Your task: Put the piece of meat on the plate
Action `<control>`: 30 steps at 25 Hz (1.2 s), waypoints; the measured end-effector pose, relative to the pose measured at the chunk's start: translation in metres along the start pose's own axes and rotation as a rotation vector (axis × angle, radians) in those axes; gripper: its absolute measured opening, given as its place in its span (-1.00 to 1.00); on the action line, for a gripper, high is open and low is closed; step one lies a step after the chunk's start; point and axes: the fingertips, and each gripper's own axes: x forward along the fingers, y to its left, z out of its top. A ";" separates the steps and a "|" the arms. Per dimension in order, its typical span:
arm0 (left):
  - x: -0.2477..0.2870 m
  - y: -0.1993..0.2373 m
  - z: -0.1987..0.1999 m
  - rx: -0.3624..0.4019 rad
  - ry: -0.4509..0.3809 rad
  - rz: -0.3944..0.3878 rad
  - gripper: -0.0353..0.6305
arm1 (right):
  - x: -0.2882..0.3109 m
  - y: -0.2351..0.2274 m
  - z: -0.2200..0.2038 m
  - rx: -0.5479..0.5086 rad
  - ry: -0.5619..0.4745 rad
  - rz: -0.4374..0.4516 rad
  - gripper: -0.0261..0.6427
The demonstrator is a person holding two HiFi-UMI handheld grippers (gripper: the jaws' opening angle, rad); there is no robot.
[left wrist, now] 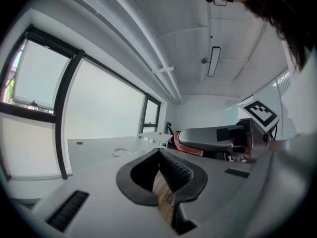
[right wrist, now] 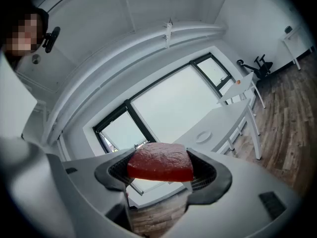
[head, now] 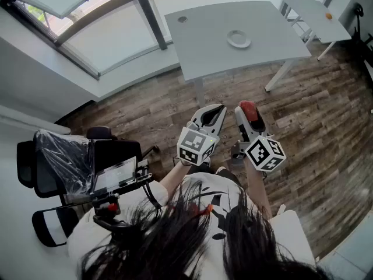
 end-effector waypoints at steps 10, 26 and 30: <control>0.008 -0.004 0.000 0.014 0.007 -0.018 -0.88 | -0.001 -0.003 0.005 -0.018 -0.018 0.001 0.00; 0.010 0.002 -0.004 0.019 0.015 -0.039 -0.88 | 0.005 -0.003 -0.001 -0.050 -0.007 -0.020 0.00; 0.010 0.013 -0.004 0.012 0.022 -0.049 -0.88 | 0.014 0.000 -0.003 -0.050 -0.008 -0.034 0.00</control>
